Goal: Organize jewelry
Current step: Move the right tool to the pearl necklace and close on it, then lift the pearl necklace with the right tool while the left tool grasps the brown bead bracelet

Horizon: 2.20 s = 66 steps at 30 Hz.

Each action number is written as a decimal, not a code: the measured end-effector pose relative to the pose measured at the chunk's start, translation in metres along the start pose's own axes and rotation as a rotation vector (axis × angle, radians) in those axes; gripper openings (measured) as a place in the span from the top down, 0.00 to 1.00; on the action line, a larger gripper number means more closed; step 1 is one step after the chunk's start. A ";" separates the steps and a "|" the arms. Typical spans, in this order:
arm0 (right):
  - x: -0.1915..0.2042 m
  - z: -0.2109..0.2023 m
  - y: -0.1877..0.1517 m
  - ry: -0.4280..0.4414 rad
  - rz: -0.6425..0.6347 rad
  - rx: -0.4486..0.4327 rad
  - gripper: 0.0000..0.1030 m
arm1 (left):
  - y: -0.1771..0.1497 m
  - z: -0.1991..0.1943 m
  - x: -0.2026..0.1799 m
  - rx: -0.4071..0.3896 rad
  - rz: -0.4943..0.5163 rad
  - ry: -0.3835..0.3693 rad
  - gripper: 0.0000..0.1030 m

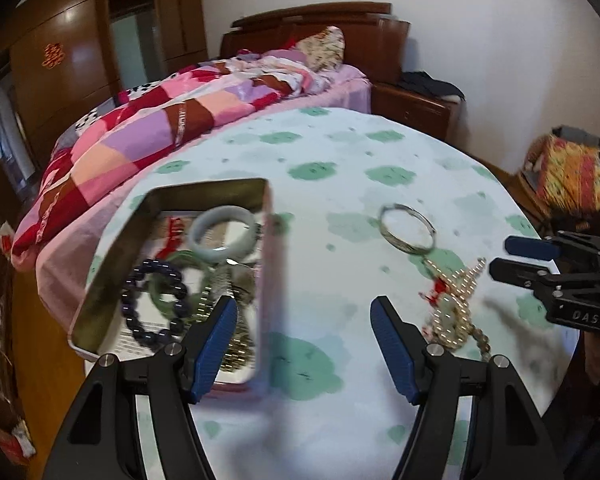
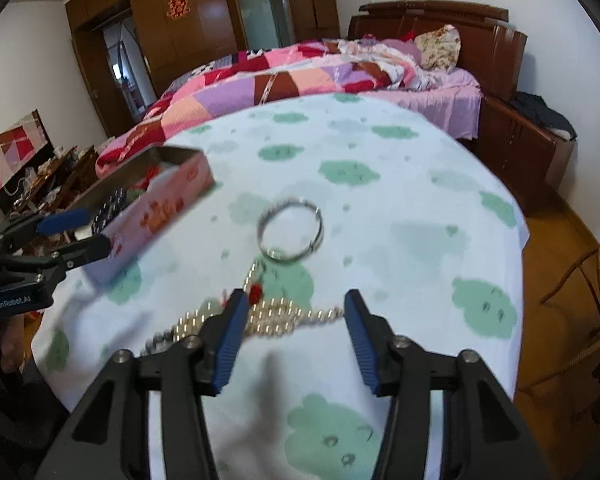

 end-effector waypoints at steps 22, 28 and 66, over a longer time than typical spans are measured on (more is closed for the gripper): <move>0.026 0.031 -0.016 0.047 -0.100 0.032 0.81 | -0.014 0.013 -0.021 0.040 0.031 -0.031 0.33; 0.010 0.020 -0.009 0.035 -0.052 -0.014 0.92 | -0.013 0.015 -0.023 0.040 0.029 -0.052 0.33; -0.022 -0.038 0.046 0.107 0.140 -0.234 0.92 | -0.014 0.052 -0.084 0.165 0.114 -0.278 0.92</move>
Point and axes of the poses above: each gripper's, at about its wrist camera, not at the fingertips, and z roughly the way its jaws point, x to its left, y to its top, the point moved 4 cm from there along z, roughly the way its jaws point, and after that the axes turned 8 degrees about -x, right-handed, at the moved point
